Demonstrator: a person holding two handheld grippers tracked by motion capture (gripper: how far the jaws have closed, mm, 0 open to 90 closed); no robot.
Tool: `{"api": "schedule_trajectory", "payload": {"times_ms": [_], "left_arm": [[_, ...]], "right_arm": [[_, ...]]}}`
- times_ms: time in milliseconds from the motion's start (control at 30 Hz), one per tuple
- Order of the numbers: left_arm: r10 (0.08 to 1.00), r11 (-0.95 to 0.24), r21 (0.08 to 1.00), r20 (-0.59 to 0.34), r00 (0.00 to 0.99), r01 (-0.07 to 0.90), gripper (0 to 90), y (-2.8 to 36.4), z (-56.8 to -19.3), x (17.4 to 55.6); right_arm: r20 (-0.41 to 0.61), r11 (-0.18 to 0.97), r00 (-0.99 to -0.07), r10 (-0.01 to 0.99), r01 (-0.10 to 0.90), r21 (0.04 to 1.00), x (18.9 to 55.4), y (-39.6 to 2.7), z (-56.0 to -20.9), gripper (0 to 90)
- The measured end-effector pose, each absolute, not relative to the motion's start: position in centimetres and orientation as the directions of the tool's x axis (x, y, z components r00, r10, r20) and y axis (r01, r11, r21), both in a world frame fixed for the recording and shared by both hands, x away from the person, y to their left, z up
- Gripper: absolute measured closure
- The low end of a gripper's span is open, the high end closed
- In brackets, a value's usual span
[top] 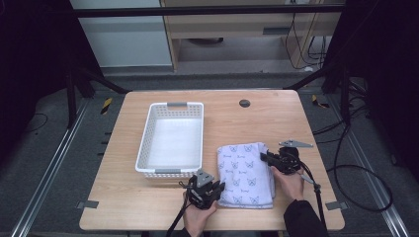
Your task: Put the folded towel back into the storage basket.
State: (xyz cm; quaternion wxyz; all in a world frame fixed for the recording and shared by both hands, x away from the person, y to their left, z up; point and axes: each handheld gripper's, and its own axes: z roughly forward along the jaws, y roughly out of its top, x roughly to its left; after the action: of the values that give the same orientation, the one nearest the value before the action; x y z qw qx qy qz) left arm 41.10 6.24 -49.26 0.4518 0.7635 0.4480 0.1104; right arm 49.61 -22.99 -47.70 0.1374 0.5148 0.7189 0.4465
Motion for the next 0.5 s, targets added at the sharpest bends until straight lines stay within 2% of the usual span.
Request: {"api": "schedule_trajectory", "payload": {"times_ms": [500], "left_arm": [[0.756, -0.194, 0.838, -0.203, 0.622, 0.51, 80.3, 6.3, -46.1, 40.3]], "right_arm": [[0.242, 0.048, -0.458, 0.855, 0.534, 0.844, 47.8, -23.5, -44.1, 76.0]]}}
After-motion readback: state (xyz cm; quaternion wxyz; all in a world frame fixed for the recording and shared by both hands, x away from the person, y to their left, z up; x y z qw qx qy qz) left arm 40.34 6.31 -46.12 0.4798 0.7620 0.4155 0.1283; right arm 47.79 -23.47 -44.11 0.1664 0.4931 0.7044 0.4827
